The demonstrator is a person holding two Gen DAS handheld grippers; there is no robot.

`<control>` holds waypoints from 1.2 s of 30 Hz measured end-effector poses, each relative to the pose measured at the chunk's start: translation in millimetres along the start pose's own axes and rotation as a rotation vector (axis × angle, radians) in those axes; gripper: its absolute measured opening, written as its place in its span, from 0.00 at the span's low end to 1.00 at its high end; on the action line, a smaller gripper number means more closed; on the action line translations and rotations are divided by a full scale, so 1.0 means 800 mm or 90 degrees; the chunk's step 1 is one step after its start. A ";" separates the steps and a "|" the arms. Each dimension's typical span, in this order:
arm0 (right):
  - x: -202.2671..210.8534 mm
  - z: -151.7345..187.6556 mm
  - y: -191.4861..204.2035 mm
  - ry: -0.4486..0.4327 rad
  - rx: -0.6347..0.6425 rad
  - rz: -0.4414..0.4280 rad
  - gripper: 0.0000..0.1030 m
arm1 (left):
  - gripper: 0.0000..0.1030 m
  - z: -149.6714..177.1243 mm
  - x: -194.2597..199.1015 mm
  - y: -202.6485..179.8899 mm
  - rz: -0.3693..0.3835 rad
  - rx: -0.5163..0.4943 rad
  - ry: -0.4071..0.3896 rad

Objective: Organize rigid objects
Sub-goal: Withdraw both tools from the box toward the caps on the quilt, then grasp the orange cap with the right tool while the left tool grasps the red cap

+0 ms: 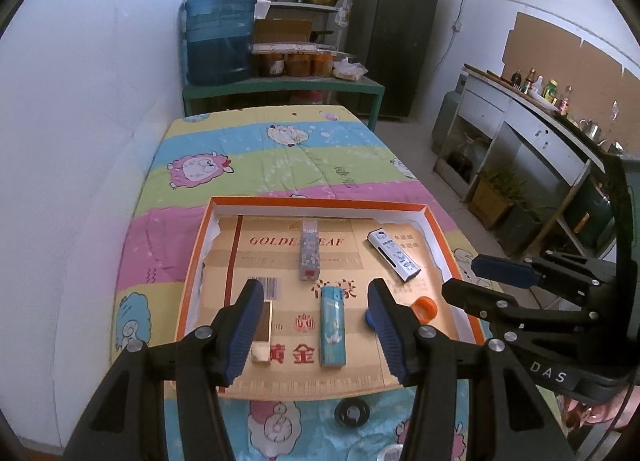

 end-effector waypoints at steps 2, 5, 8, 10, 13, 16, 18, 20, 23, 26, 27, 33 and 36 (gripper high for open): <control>0.005 0.006 0.004 -0.001 0.000 -0.002 0.40 | 0.53 0.006 0.007 0.002 0.003 0.002 -0.002; 0.011 0.015 0.010 -0.002 0.000 -0.006 0.40 | 0.53 0.016 0.019 0.002 0.005 0.001 -0.008; 0.019 0.026 0.017 -0.006 0.001 -0.011 0.40 | 0.53 0.026 0.029 0.002 0.004 -0.004 -0.014; 0.024 0.035 0.022 -0.010 0.001 -0.018 0.40 | 0.53 0.036 0.036 0.004 0.006 -0.003 -0.017; 0.032 0.050 0.030 -0.015 0.003 -0.027 0.40 | 0.53 0.048 0.044 0.004 0.012 0.002 -0.019; 0.038 0.067 0.041 -0.019 0.008 -0.033 0.40 | 0.53 0.064 0.053 0.004 0.013 0.004 -0.024; 0.041 0.079 0.047 -0.021 0.010 -0.037 0.40 | 0.53 0.076 0.059 0.004 0.011 0.005 -0.027; 0.044 0.091 0.052 -0.024 0.010 -0.045 0.40 | 0.53 0.089 0.065 0.004 0.014 0.005 -0.030; 0.045 0.112 0.061 -0.025 0.013 -0.052 0.40 | 0.53 0.105 0.071 0.003 0.016 0.005 -0.033; 0.047 0.134 0.071 -0.026 0.014 -0.063 0.40 | 0.53 0.123 0.076 0.004 0.018 0.008 -0.033; 0.047 0.144 0.075 -0.028 0.014 -0.066 0.42 | 0.53 0.128 0.076 0.005 0.020 0.011 -0.031; 0.039 0.198 0.097 -0.023 0.025 -0.080 0.46 | 0.53 0.157 0.079 0.012 0.031 0.025 -0.024; 0.032 0.219 0.107 -0.018 0.032 -0.088 0.46 | 0.53 0.171 0.082 0.013 0.033 0.023 -0.028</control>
Point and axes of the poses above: each gripper's, at about its wrist camera, not at the fingertips, and x roughly against the way its jaws point, y to its left, z to its underside, the point moved 1 cm from there along -x, roughly the way its jaws point, and after that the axes turned 10 degrees about -z, right-handed, at the moved point
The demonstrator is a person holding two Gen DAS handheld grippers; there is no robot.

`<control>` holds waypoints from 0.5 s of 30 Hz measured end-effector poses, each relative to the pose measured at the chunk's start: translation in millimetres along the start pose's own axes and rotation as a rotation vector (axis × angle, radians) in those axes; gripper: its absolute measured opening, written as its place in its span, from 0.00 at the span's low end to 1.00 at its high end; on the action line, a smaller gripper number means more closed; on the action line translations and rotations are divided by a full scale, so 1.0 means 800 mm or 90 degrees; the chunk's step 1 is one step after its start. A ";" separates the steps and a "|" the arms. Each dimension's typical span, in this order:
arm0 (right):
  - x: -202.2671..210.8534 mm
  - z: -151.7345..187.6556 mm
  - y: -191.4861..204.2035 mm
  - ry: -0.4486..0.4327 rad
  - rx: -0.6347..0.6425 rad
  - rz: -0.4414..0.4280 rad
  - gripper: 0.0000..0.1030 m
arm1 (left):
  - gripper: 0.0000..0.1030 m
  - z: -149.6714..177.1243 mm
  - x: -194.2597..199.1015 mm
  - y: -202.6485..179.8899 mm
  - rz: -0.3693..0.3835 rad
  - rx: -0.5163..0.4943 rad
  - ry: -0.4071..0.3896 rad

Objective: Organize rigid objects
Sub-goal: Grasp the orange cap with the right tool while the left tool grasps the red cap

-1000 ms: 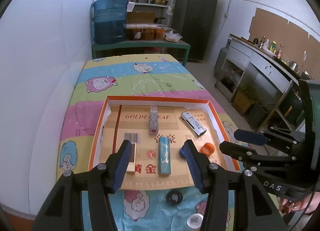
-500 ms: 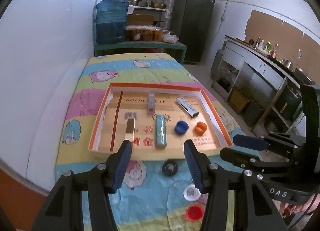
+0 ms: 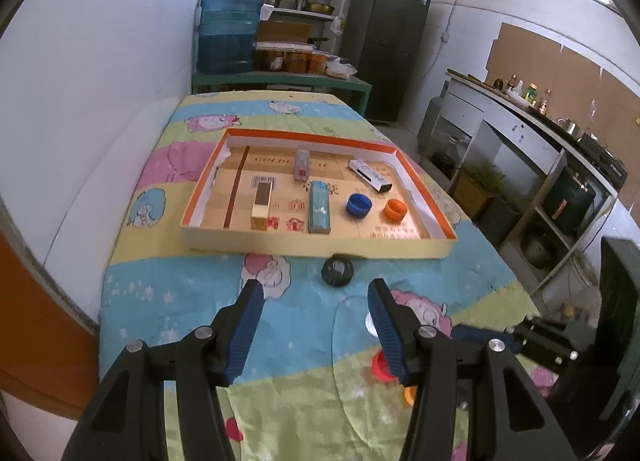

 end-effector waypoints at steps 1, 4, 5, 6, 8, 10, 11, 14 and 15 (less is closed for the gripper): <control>-0.003 0.007 0.004 0.001 0.006 0.000 0.46 | 0.53 0.003 0.001 0.000 0.002 0.000 -0.002; -0.008 0.021 0.014 -0.003 0.019 0.005 0.46 | 0.53 0.016 0.005 0.001 0.011 -0.001 -0.007; -0.010 0.024 0.017 -0.005 0.022 0.006 0.46 | 0.53 0.018 0.005 0.001 0.012 -0.002 -0.007; -0.011 0.026 0.018 -0.004 0.025 0.008 0.46 | 0.53 0.020 0.005 0.001 0.012 -0.004 -0.007; -0.017 0.030 0.021 -0.001 0.033 0.023 0.46 | 0.53 0.027 0.004 0.000 0.017 -0.011 -0.006; -0.021 0.034 0.023 0.004 0.040 0.031 0.46 | 0.53 0.031 0.003 -0.002 0.022 -0.017 -0.004; -0.023 0.035 0.023 0.006 0.042 0.033 0.46 | 0.53 0.034 0.002 -0.003 0.025 -0.021 -0.003; -0.028 0.039 0.025 0.012 0.046 0.036 0.46 | 0.53 0.041 0.000 -0.006 0.030 -0.031 0.000; -0.030 0.040 0.025 0.015 0.049 0.040 0.46 | 0.53 0.043 -0.001 -0.007 0.032 -0.033 0.001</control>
Point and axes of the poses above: each gripper's, at about its wrist camera, not at the fingertips, and x roughly against the way its jaws point, y to its left, z to its underside, the point moved 1 cm from there along -x, roughly the way its jaws point, and after that the axes turned 10 degrees about -z, right-handed, at the moved point
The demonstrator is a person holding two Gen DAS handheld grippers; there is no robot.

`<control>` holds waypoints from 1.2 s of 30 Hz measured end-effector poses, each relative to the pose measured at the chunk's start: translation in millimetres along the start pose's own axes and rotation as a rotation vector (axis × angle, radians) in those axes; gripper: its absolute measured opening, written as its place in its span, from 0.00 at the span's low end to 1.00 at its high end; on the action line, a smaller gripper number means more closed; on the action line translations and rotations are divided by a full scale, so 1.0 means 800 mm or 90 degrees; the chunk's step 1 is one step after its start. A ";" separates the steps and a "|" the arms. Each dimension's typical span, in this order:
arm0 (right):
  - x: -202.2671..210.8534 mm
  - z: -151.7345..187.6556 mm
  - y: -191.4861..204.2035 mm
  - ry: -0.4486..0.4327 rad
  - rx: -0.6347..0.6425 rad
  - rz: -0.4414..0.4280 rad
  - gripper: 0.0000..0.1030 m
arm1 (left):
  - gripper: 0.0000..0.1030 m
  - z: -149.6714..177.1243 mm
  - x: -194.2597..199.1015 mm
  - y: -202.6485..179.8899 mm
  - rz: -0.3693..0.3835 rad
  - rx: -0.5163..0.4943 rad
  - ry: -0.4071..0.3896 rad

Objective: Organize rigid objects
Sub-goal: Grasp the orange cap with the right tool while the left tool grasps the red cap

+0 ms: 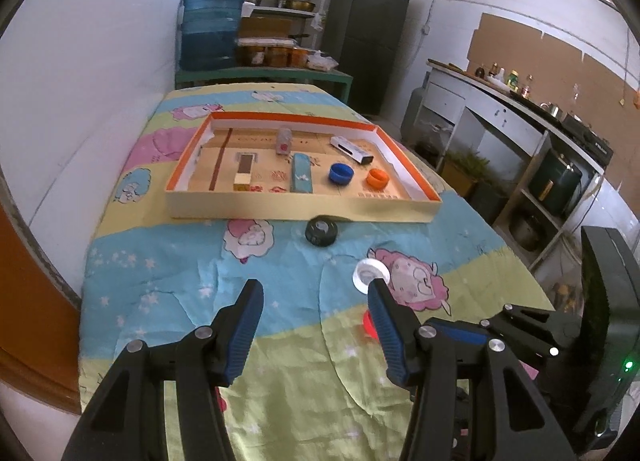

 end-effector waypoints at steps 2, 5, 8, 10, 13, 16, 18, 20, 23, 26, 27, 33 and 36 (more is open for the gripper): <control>-0.004 0.003 0.000 0.006 0.002 0.007 0.45 | 0.53 0.003 -0.002 -0.003 0.006 -0.006 0.004; -0.005 0.007 0.000 0.003 0.003 0.025 0.33 | 0.53 0.007 -0.004 -0.009 0.016 -0.015 0.008; 0.000 0.010 -0.005 0.001 -0.007 0.027 0.29 | 0.53 0.009 -0.007 -0.020 0.032 -0.030 0.011; 0.007 0.015 -0.013 0.000 -0.017 0.030 0.29 | 0.53 0.012 -0.010 -0.031 0.043 -0.052 0.015; 0.021 0.027 -0.025 -0.002 -0.024 0.054 0.29 | 0.53 0.015 -0.017 -0.046 0.058 -0.076 0.026; 0.036 0.040 -0.036 -0.003 -0.035 0.075 0.29 | 0.53 0.020 -0.029 -0.062 0.065 -0.095 0.044; 0.043 0.046 -0.043 -0.006 -0.049 0.083 0.30 | 0.53 0.023 -0.036 -0.069 0.064 -0.104 0.050; 0.048 0.049 -0.048 -0.011 -0.061 0.085 0.30 | 0.53 0.026 -0.044 -0.076 0.055 -0.113 0.057; 0.051 0.051 -0.050 -0.015 -0.068 0.087 0.30 | 0.48 0.031 -0.055 -0.081 0.050 -0.123 0.082; 0.049 0.049 -0.051 -0.017 -0.072 0.087 0.30 | 0.30 0.030 -0.055 -0.080 0.043 -0.122 0.077; 0.049 0.049 -0.051 -0.018 -0.074 0.086 0.30 | 0.30 0.030 -0.056 -0.076 0.047 -0.116 0.078; 0.048 0.047 -0.054 -0.025 -0.085 0.079 0.30 | 0.30 0.027 -0.056 -0.062 0.061 -0.077 0.079; 0.049 0.046 -0.055 -0.029 -0.087 0.077 0.30 | 0.30 0.026 -0.052 -0.058 0.058 -0.068 0.072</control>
Point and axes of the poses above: each gripper's, at about its wrist camera, not at the fingertips, and x roughly against the way its jaws point, y to its left, z to its underside, the point moved 1 cm from there along -x, roughly the way its jaws point, and after that the axes turned 10 degrees about -z, right-handed, at the moved point
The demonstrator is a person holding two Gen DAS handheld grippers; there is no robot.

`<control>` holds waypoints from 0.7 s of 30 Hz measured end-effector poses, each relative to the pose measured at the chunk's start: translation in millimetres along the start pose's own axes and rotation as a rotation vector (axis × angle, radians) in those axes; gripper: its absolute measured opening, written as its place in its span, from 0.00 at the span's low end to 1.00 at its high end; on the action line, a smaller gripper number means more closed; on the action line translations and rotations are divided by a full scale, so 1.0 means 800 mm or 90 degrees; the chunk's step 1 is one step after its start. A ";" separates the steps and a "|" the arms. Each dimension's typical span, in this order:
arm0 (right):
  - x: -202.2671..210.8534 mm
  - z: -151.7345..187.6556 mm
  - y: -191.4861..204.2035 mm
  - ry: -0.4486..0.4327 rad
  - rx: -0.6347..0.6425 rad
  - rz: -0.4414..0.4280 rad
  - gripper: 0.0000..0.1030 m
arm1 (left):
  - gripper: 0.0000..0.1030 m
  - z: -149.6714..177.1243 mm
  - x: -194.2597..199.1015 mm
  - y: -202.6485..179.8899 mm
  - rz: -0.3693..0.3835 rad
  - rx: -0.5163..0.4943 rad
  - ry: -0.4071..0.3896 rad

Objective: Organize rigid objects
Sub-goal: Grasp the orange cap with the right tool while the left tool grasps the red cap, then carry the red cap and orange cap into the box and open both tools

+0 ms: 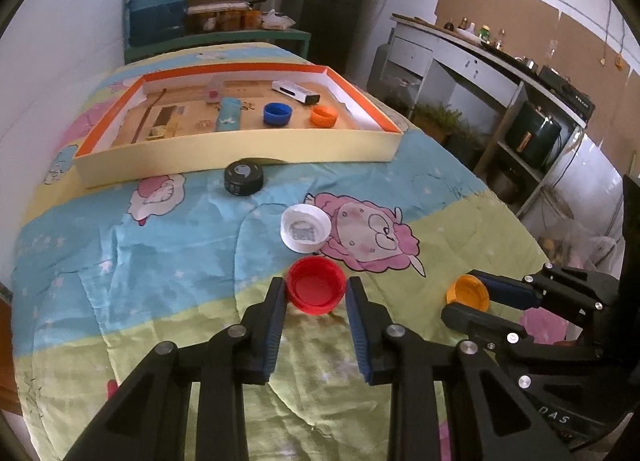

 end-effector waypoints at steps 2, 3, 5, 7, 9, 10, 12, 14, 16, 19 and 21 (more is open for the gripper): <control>0.001 -0.003 -0.001 -0.003 -0.002 -0.002 0.30 | 0.30 -0.002 0.005 0.003 -0.001 0.007 -0.005; 0.001 -0.004 -0.001 -0.005 -0.002 -0.003 0.30 | 0.30 -0.003 0.008 0.005 -0.001 0.011 -0.009; 0.002 -0.010 -0.002 -0.012 -0.002 -0.005 0.30 | 0.30 -0.008 0.015 0.010 -0.001 0.020 -0.018; 0.003 -0.016 -0.002 -0.019 -0.001 -0.006 0.30 | 0.30 -0.013 0.023 0.014 -0.002 0.027 -0.030; 0.004 -0.023 -0.002 -0.025 0.000 -0.009 0.30 | 0.30 -0.018 0.030 0.017 -0.003 0.032 -0.039; 0.004 -0.027 -0.001 -0.028 0.002 -0.010 0.30 | 0.30 -0.021 0.034 0.019 -0.005 0.035 -0.045; 0.004 -0.035 -0.001 -0.034 0.006 -0.010 0.30 | 0.30 -0.028 0.040 0.023 -0.008 0.040 -0.054; 0.004 -0.045 0.000 -0.041 0.012 -0.010 0.30 | 0.30 -0.035 0.046 0.028 -0.011 0.045 -0.064; 0.004 -0.053 0.000 -0.047 0.016 -0.013 0.30 | 0.30 -0.041 0.050 0.033 -0.014 0.050 -0.071; 0.005 -0.067 0.000 -0.058 0.025 -0.019 0.30 | 0.30 -0.052 0.053 0.038 -0.023 0.059 -0.079; 0.003 -0.077 0.000 -0.065 0.034 -0.023 0.30 | 0.30 -0.060 0.053 0.042 -0.033 0.064 -0.081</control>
Point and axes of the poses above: each gripper's, at about its wrist camera, not at the fingertips, and x roughly against the way its jaws point, y to its left, z to its underside, the point moved 1 cm from there along -x, roughly the way its jaws point, and after that the axes turned 10 degrees about -z, right-handed, at the moved point
